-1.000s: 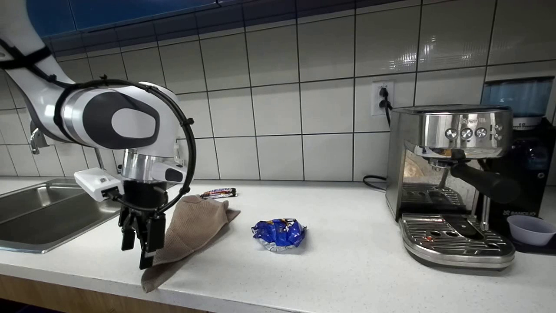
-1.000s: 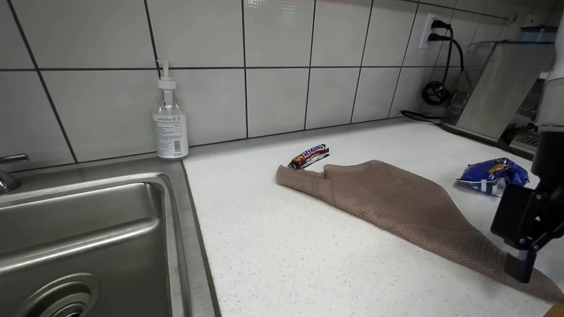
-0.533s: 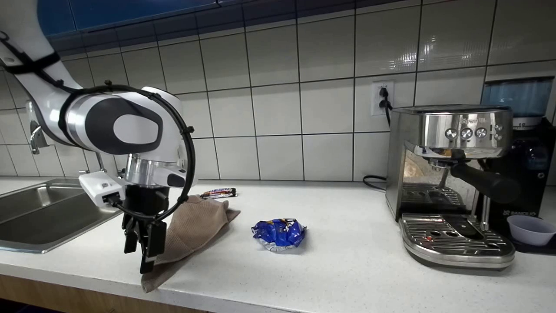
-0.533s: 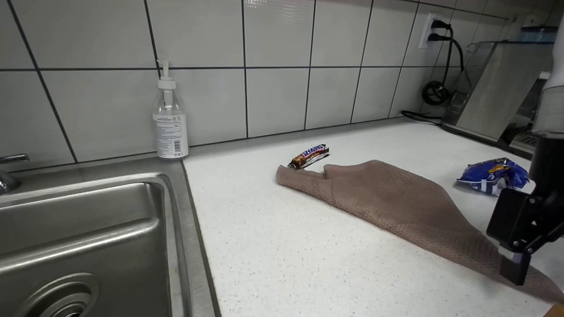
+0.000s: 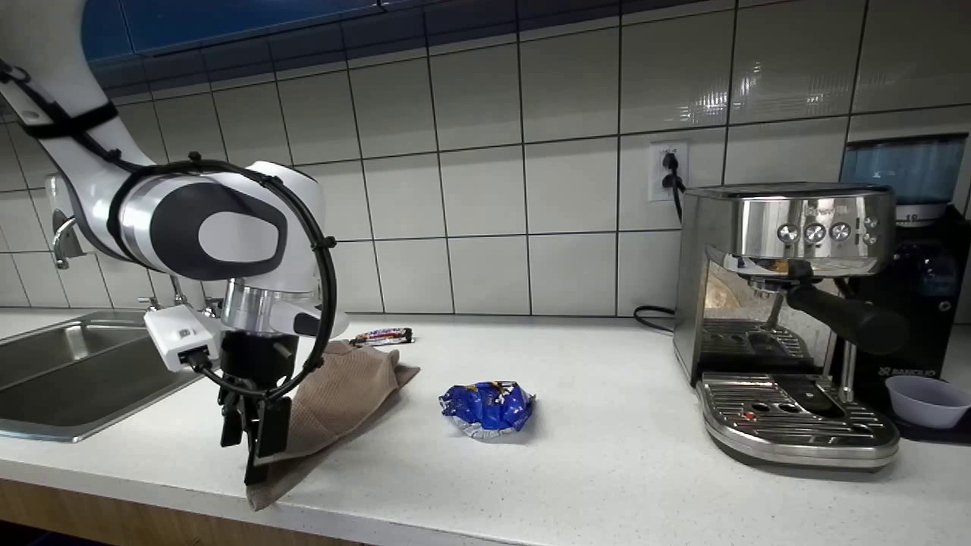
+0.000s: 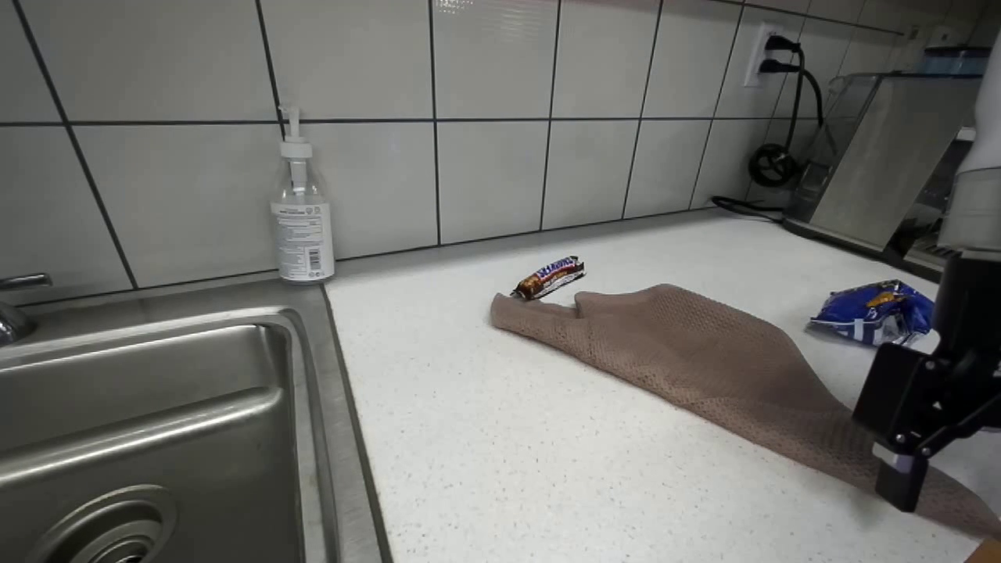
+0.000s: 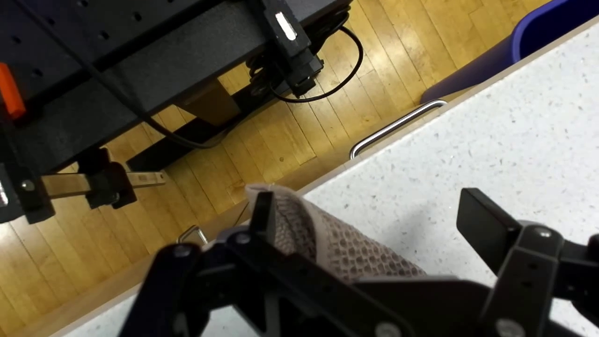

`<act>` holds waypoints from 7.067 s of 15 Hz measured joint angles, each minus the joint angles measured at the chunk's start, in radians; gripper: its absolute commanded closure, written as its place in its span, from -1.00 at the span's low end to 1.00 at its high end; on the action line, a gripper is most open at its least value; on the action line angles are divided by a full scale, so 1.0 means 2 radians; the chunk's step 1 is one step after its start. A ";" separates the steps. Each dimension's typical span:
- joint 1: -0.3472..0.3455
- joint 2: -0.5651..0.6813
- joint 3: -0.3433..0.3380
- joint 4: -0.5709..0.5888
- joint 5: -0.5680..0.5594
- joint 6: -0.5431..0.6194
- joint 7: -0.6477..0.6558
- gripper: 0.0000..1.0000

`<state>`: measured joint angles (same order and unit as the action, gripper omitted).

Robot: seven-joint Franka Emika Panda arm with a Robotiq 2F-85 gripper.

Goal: Fold the towel into a triangle.

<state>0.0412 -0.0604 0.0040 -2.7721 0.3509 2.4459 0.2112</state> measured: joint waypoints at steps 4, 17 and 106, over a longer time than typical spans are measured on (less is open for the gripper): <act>0.000 0.007 0.000 0.000 0.006 0.007 0.000 -0.31; -0.001 0.014 -0.004 0.001 0.009 0.015 -0.001 0.99; 0.059 0.150 0.067 0.335 -0.080 -0.010 -0.062 0.99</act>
<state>0.1593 0.2403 0.1380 -2.1023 0.1902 2.4267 0.0863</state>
